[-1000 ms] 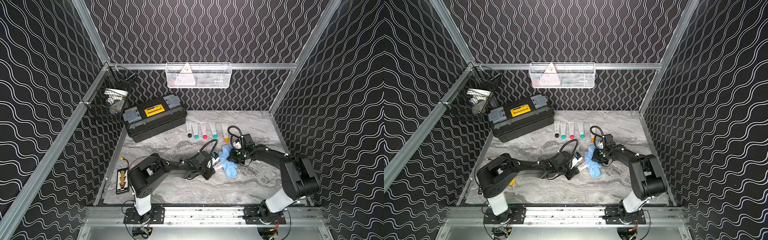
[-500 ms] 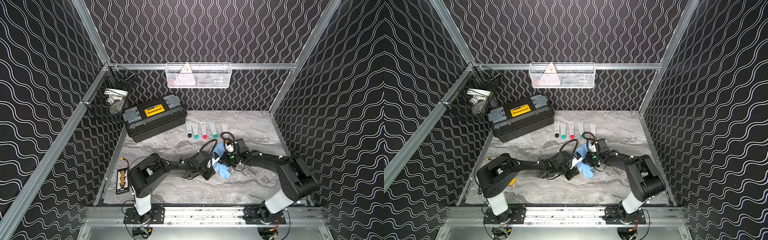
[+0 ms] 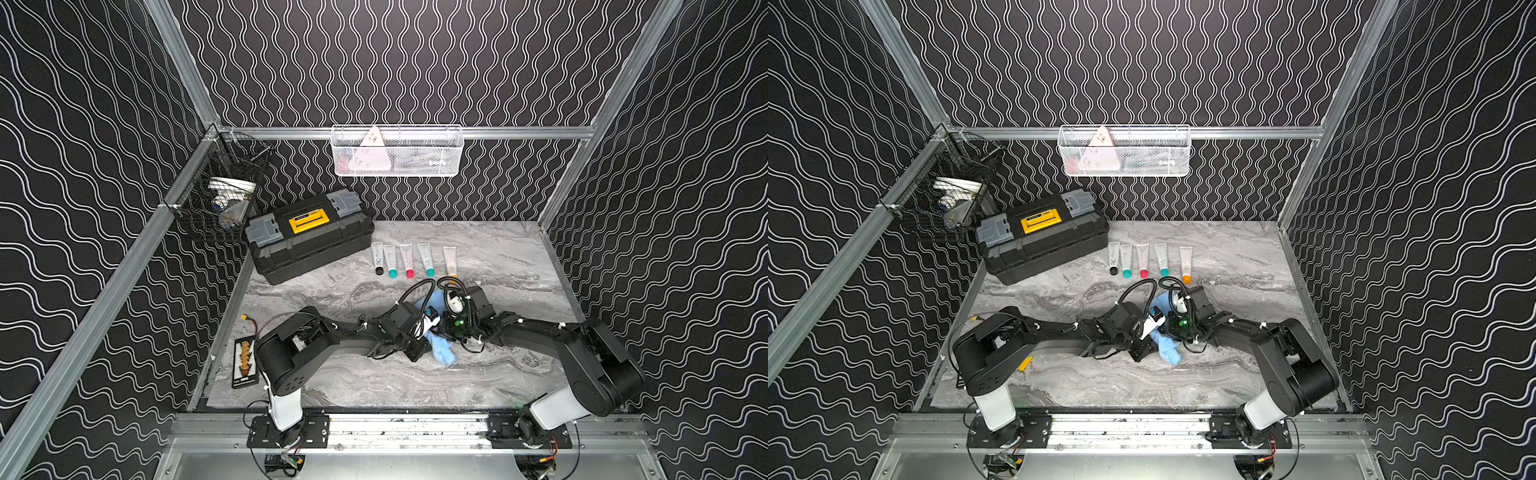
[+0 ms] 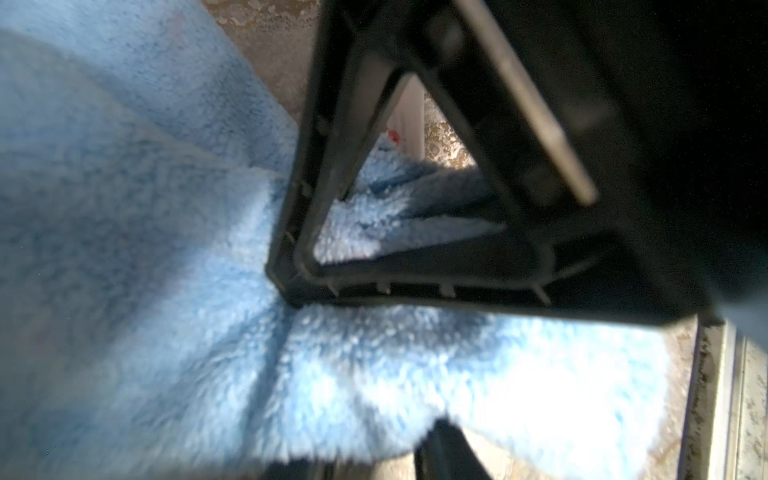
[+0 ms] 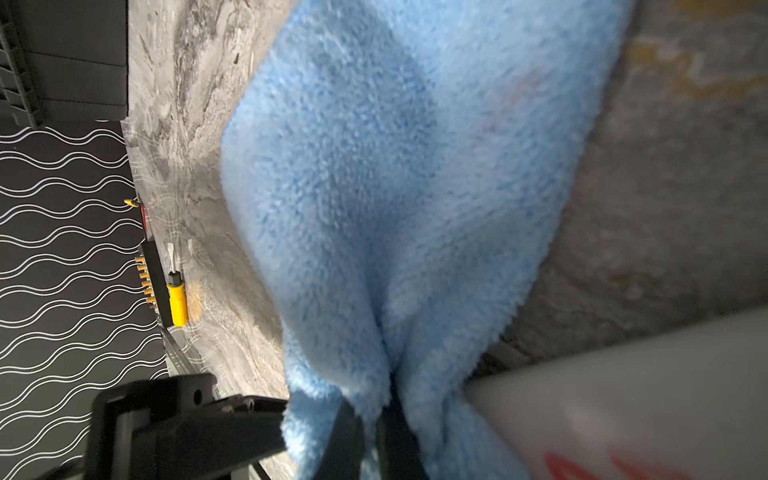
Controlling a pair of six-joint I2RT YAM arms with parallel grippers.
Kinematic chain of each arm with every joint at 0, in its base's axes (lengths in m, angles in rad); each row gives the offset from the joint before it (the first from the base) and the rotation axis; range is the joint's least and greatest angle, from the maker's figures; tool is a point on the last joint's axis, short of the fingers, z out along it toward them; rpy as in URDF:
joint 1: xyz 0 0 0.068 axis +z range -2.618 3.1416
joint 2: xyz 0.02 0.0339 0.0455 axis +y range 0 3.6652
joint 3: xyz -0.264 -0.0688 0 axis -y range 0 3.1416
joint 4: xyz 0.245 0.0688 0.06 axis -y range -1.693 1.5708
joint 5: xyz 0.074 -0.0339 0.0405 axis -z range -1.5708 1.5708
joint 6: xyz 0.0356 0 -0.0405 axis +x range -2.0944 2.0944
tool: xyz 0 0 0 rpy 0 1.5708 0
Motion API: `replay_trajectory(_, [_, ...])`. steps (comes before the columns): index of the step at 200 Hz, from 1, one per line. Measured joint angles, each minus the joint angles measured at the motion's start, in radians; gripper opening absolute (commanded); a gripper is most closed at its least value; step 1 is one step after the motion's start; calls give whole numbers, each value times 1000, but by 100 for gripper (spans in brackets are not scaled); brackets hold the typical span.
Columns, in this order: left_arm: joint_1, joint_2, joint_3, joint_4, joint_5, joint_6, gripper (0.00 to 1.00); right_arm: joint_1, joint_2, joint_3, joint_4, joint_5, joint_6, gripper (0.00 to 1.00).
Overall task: Wipe the surface of the toothpaste tube
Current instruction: Wipe the dirt from the toothpaste tube.
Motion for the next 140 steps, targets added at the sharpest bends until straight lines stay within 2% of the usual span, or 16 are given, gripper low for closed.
replay_trajectory(92, [20,-18,-14,13,16,4,10,-230,-28,-5,-87,37,-71,0])
replay_trajectory(140, [23,-23,-20,21,17,6,10,-264,1,70,-193,119,-122,0])
